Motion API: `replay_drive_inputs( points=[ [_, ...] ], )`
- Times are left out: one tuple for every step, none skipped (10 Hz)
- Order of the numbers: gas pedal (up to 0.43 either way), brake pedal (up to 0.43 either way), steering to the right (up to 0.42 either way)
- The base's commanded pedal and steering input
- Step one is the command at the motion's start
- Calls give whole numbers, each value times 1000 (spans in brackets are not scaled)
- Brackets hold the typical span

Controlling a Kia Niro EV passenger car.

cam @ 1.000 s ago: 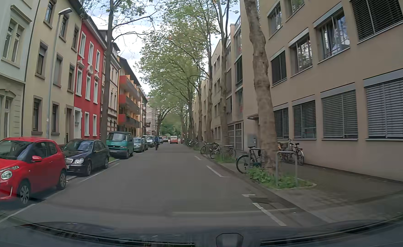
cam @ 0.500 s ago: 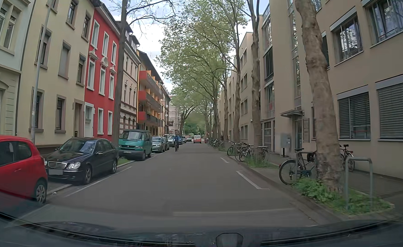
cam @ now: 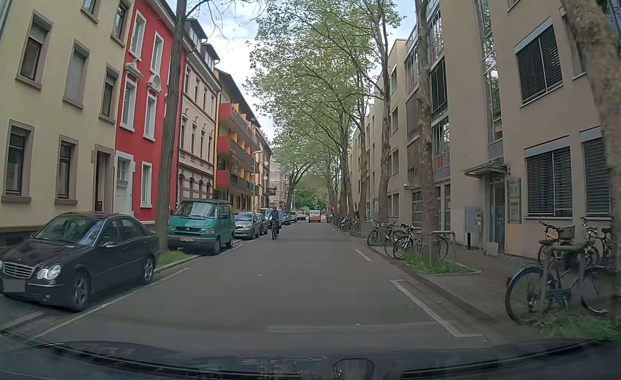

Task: Follow the waypoints while adhering to traffic rules and regulations

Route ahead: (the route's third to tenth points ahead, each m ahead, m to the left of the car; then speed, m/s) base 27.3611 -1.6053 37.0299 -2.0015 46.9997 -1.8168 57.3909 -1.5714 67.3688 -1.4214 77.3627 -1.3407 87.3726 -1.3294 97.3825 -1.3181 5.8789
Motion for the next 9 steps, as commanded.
replay_drive_inputs(
  points=[
    [138, 0, -13],
    [138, 0, -10],
    [138, 0, -8],
    [130, 0, -7],
    [110, 0, -7],
    [98, 0, -7],
    [98, 0, -7],
    [98, 0, -7],
    [98, 0, -8]
  ],
)
